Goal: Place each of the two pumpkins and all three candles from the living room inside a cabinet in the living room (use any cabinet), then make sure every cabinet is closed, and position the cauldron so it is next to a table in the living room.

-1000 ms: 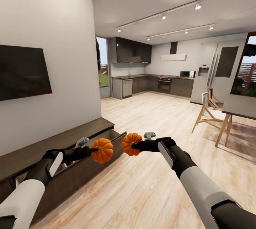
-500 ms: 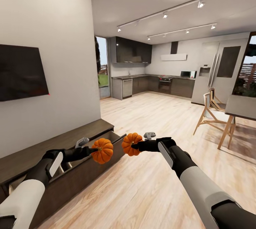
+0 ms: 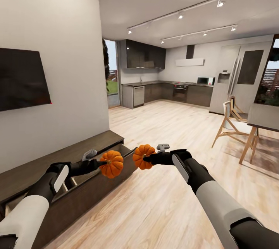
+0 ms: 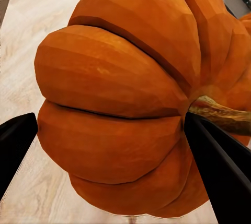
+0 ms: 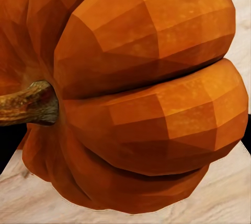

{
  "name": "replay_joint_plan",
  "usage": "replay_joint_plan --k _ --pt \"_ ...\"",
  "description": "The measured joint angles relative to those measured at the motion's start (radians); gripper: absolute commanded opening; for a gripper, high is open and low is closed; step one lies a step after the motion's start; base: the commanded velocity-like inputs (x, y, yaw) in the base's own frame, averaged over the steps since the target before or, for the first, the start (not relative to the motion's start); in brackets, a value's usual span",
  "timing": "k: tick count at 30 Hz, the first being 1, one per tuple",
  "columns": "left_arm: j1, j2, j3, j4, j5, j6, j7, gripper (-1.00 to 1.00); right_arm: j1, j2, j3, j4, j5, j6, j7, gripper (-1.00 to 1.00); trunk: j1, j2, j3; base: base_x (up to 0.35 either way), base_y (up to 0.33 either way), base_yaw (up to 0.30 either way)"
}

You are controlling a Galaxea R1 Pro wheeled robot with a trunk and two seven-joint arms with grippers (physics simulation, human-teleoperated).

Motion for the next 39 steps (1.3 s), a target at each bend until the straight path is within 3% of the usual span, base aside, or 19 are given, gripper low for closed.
replay_joint_plan --k 39 --pt "0.000 0.000 0.002 0.002 0.001 0.000 0.001 -1.00 0.000 0.000 0.000 0.000 -0.001 0.000 0.000 -1.00 0.001 0.000 0.000 0.044 -0.007 0.000"
